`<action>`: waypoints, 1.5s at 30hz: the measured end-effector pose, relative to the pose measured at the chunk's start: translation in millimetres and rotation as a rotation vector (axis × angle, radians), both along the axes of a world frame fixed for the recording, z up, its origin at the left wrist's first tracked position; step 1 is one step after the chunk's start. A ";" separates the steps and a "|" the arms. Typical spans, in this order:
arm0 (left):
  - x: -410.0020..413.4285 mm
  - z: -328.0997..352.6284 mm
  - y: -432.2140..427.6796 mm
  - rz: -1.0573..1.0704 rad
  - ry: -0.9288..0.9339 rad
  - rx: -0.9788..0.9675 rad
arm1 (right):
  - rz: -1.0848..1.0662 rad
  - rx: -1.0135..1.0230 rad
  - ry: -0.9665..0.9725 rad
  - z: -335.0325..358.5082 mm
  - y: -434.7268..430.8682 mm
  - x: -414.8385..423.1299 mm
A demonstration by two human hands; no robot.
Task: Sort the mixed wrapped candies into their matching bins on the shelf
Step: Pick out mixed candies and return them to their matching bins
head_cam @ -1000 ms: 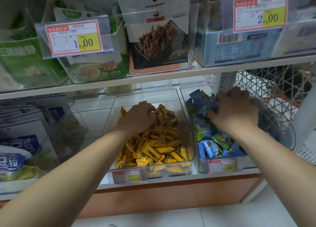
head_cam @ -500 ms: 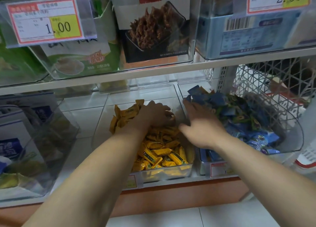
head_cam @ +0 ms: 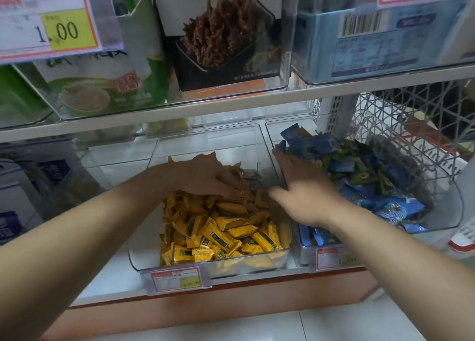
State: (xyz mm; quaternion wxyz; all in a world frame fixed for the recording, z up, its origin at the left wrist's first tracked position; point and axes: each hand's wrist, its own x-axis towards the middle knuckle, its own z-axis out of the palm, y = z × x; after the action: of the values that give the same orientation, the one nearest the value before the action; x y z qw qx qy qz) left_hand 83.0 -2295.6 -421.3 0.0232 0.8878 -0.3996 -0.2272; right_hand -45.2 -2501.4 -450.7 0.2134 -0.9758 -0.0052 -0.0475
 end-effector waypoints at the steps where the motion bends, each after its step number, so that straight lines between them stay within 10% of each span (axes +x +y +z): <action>1: 1.9 0.2 -5.2 0.043 -0.049 -0.049 | -0.003 -0.008 -0.006 -0.4 0.4 0.0; 5: 17.8 -13.5 -42.9 0.119 -0.294 -0.269 | -0.007 0.007 -0.012 -0.8 2.0 -1.1; 18: 42.5 -69.4 -87.9 0.181 -0.036 0.057 | -0.015 0.043 -0.031 -4.9 -0.5 -1.4; 35: -11.1 6.5 -10.6 0.530 0.079 -0.984 | -0.013 0.028 -0.038 1.1 0.2 -1.2; 45: -57.2 -4.0 25.8 0.729 0.159 -1.010 | 0.019 -0.091 -0.167 24.1 25.6 -16.1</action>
State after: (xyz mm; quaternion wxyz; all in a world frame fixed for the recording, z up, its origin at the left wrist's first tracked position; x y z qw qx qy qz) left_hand 25.8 -2269.8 -425.3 0.5453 0.8270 -0.1262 -0.0532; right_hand -61.3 -2475.8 -426.6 0.1681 -0.9770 -0.0345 -0.1263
